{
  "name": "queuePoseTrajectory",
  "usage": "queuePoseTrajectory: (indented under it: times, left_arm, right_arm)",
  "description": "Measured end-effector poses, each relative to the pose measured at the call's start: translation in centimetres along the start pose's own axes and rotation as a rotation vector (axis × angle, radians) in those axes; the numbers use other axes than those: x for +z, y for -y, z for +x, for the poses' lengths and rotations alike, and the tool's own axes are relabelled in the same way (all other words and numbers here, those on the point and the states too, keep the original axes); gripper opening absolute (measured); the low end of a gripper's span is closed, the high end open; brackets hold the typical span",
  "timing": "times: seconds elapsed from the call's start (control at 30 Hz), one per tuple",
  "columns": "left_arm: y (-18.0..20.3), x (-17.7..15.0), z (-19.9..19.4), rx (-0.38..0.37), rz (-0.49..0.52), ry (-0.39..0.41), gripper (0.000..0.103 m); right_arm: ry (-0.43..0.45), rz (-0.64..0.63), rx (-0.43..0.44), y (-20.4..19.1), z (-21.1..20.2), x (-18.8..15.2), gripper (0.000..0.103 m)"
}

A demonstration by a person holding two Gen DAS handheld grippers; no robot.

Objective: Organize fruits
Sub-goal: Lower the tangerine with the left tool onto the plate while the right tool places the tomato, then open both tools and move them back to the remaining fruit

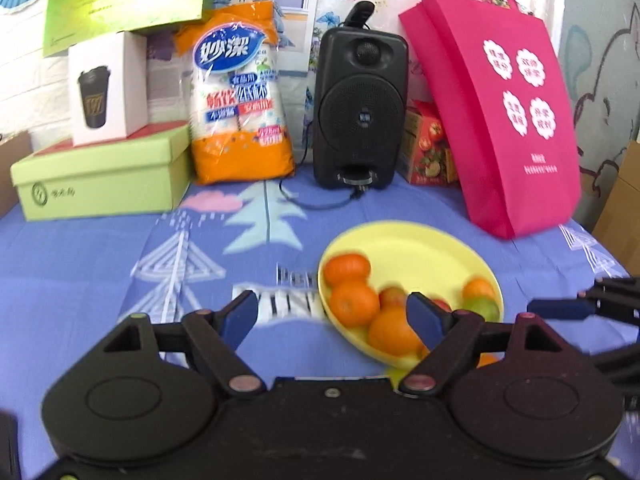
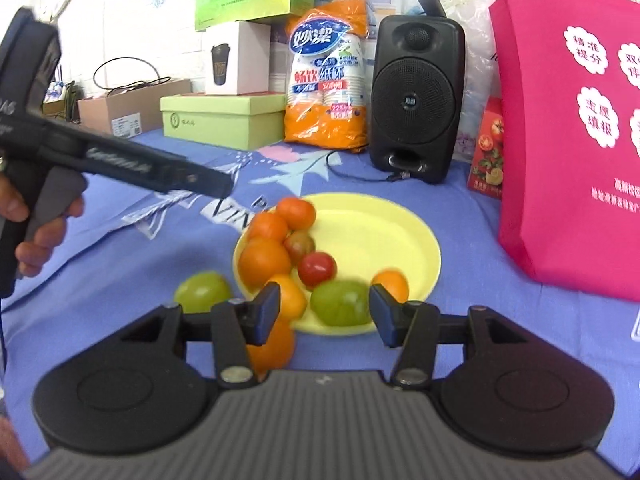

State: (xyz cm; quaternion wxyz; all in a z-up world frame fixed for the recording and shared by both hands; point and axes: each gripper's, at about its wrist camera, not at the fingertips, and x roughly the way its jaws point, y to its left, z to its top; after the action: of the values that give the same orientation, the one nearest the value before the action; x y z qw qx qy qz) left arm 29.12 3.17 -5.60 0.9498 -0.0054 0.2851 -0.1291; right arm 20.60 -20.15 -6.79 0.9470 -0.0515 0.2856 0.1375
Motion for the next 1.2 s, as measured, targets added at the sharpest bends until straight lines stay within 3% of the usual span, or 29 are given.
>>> queuePoseTrajectory:
  times: [0.27, 0.6, 0.9, 1.2]
  left_arm:
    - [1.0, -4.6, -3.1, -0.012, 0.003, -0.037, 0.082]
    - [3.0, -7.3, -3.3, -0.017, 0.049, -0.082, 0.082]
    - [3.0, -7.5, -0.5, 0.001, 0.061, -0.108, 0.080]
    - [3.4, -5.7, 1.1, -0.039, 0.075, -0.089, 0.078]
  right_arm:
    - [-0.031, -0.010, 0.028, -1.9, -2.2, -2.8, 0.053]
    - [-0.085, -0.005, 0.039, -3.5, -2.1, -5.0, 0.057]
    - [-0.101, -0.003, 0.001, -3.6, -0.8, -5.2, 0.073]
    - [-0.105, -0.008, 0.012, -3.3, 0.8, -4.5, 0.074]
